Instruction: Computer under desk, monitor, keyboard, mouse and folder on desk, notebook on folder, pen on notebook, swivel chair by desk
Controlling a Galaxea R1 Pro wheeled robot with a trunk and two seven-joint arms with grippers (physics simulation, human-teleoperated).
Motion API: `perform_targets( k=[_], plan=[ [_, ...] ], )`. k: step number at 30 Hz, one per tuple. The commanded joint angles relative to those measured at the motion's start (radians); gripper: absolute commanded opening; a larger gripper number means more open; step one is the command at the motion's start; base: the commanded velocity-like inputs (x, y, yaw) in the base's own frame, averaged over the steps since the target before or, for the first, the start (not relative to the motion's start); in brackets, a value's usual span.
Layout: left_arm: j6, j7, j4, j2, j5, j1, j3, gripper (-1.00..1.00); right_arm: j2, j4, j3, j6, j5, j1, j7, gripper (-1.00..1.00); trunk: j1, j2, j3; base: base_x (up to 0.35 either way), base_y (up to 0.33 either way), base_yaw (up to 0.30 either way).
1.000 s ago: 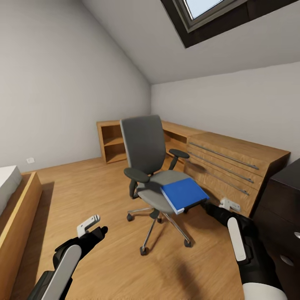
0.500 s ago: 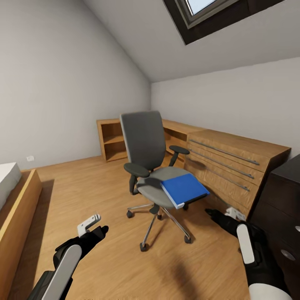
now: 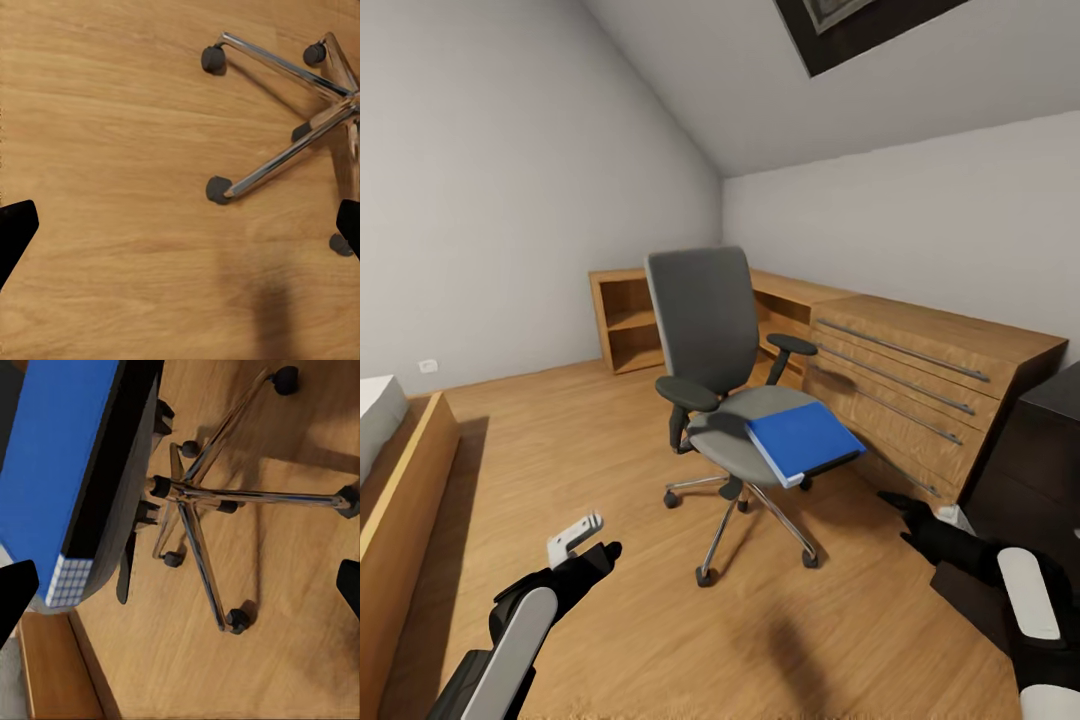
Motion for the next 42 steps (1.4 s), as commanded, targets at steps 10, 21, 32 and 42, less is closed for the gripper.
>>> perform_targets(
  k=[10,21,32,42],
  plan=[
    [0.0,0.009,-0.001,0.0,0.009,-0.001,-0.002,1.0,-0.056,0.065,-0.004,0.022,-0.16,0.0,0.021,1.0,0.004,-0.003,-0.04,0.0,0.0,0.0],
    [0.0,0.01,0.0,0.0,0.009,-0.001,-0.015,1.0,-0.066,0.068,-0.005,0.023,-0.176,0.0,0.049,1.0,0.009,-0.005,-0.082,0.0,0.0,0.0],
    [0.0,0.01,0.0,0.0,0.009,-0.001,-0.016,1.0,-0.06,0.056,-0.005,0.015,-0.178,0.0,0.065,1.0,0.013,-0.007,-0.113,0.0,0.0,0.0],
    [0.0,0.009,0.0,0.002,0.009,-0.001,-0.036,1.0,-0.059,0.056,0.003,-0.003,-0.175,0.0,0.072,1.0,0.013,-0.007,-0.113,0.0,0.0,0.0]
  ],
)
